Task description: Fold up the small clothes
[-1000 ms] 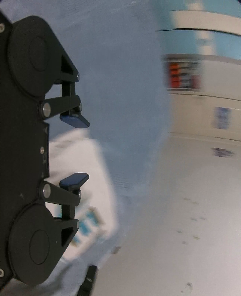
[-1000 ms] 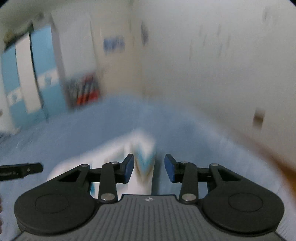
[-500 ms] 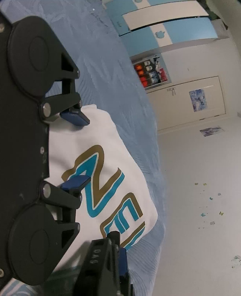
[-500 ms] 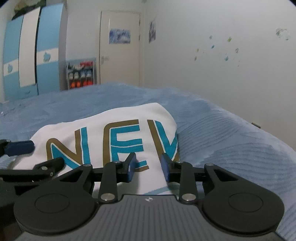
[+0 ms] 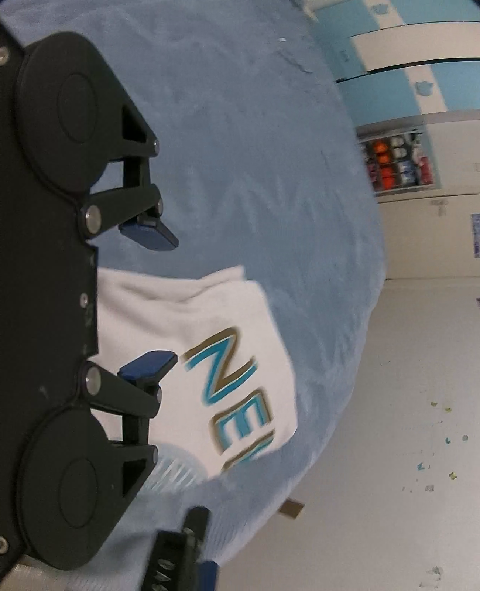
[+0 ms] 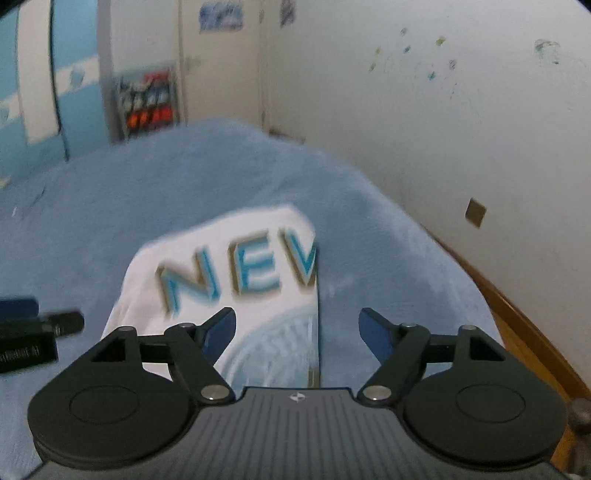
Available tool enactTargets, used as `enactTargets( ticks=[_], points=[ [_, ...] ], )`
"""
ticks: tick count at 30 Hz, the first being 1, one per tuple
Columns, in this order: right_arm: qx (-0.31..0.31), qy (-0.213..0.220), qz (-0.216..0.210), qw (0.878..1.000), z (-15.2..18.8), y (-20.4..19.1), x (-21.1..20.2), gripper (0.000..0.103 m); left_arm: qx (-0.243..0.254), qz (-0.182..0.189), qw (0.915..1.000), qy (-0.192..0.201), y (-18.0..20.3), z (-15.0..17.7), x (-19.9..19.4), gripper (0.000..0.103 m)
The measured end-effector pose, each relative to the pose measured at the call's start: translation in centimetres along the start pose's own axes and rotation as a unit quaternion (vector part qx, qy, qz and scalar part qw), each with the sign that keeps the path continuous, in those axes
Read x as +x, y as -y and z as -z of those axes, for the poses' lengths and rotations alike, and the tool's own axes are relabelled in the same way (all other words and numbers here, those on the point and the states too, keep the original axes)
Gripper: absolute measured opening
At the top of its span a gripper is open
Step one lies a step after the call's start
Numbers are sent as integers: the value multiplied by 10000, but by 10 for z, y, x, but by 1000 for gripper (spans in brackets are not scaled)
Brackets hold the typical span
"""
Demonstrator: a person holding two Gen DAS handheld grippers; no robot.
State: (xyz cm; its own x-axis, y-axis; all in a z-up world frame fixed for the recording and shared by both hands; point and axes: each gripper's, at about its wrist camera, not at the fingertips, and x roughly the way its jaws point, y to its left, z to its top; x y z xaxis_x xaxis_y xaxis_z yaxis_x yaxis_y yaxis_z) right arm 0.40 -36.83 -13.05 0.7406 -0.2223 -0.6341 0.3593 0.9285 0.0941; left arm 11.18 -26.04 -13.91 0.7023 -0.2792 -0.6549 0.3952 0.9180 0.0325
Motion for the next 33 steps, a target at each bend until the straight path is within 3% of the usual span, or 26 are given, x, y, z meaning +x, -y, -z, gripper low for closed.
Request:
enactTargets(
  ticks=[4,10,15,33],
  points=[
    [-476,-330,279,9979,30,-19,-35,89,76,157,9992,-350,14,36,-37,62],
    [-351,-480,59,9982,62,-30,-51,89,528,-36,9970,-572,32,70,-46,62],
    [-407,-553,316,9971,64,-33,-54,86,308,160,9978,-573,30,70,-44,62],
    [-356,-469,356,9976,62,-39,-56,86,229,212,9980,-553,28,70,-48,62]
  ],
)
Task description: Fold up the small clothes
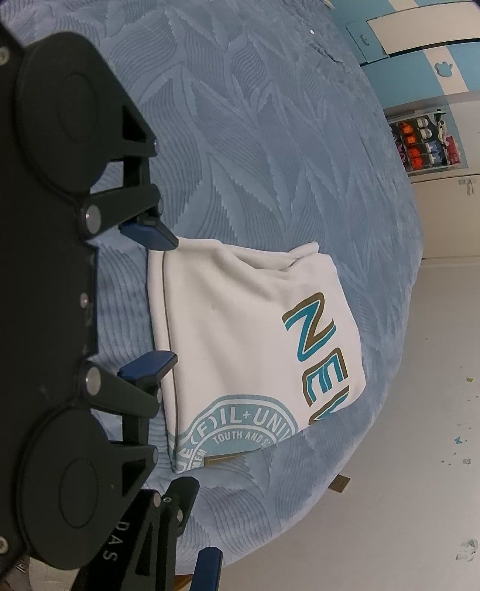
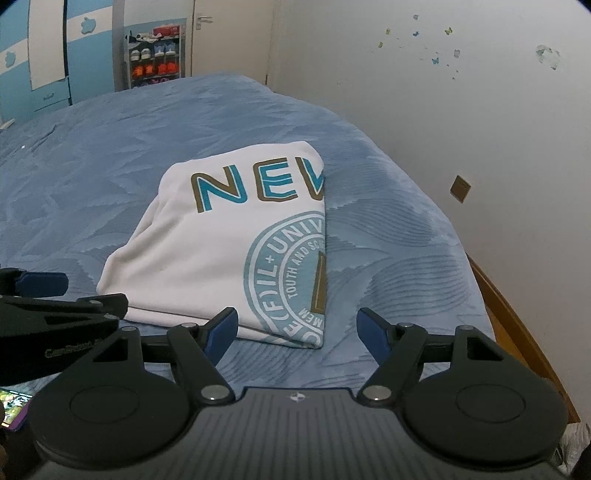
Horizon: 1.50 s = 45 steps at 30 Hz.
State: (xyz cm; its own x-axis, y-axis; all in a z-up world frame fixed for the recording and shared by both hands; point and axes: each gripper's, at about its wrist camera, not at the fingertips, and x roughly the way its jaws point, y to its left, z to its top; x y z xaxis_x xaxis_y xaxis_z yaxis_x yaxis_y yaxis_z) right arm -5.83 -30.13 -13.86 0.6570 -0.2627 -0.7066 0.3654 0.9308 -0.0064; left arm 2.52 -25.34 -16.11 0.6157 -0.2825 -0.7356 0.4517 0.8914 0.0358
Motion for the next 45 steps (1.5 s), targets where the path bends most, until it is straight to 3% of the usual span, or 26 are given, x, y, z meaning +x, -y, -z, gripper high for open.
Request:
enactTargets(
  ticks=[45],
  points=[
    [-23,-14,61,10000,-2,0,-4,88,24,-127,9999,0,5,2,0,62]
  ],
)
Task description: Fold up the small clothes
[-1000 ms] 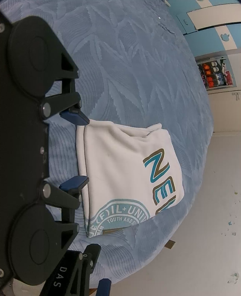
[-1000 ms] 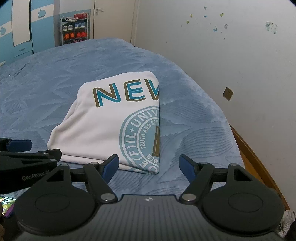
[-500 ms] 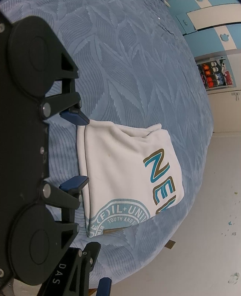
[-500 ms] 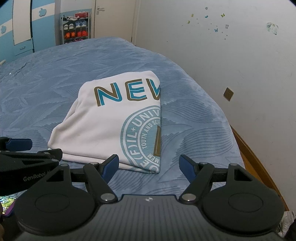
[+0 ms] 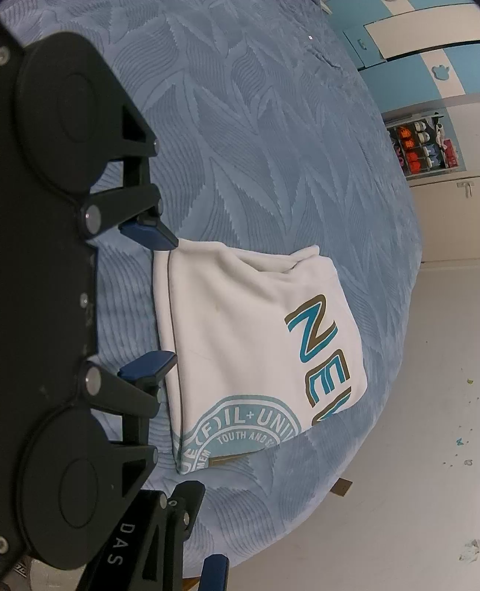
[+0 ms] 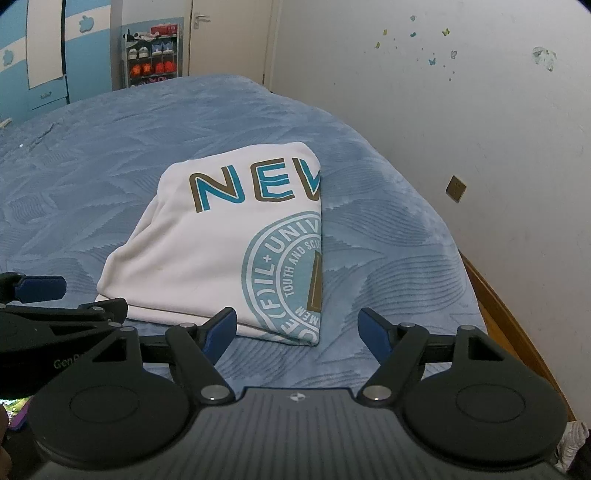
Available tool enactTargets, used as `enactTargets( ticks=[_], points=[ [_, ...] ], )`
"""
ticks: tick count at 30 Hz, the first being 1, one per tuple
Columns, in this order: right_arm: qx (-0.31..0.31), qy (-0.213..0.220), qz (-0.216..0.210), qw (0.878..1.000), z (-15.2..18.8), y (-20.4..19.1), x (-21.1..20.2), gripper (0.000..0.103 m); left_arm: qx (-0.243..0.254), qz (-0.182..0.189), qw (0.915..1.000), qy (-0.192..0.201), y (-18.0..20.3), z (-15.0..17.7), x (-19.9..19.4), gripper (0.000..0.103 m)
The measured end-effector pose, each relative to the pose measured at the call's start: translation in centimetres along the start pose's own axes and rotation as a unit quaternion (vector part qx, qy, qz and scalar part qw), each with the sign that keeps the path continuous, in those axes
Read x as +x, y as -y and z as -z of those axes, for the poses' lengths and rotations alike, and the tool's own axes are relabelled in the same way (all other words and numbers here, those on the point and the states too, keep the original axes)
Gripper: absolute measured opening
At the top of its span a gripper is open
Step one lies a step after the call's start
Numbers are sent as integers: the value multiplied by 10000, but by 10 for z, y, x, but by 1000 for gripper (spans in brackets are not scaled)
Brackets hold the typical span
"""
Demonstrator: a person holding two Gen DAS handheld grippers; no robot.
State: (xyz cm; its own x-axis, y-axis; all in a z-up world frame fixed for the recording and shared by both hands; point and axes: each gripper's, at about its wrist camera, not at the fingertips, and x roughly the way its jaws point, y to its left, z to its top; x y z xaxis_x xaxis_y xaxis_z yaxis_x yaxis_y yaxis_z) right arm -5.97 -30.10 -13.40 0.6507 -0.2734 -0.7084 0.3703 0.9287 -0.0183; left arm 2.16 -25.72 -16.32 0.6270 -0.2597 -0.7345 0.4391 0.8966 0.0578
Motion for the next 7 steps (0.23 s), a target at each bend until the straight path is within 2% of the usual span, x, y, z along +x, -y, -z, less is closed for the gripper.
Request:
enactTargets(
  ticks=[7],
  points=[
    [50,-15,-151,9999,0,2,1,88,141,-118,9996,217,4,5,-7,62]
  ],
)
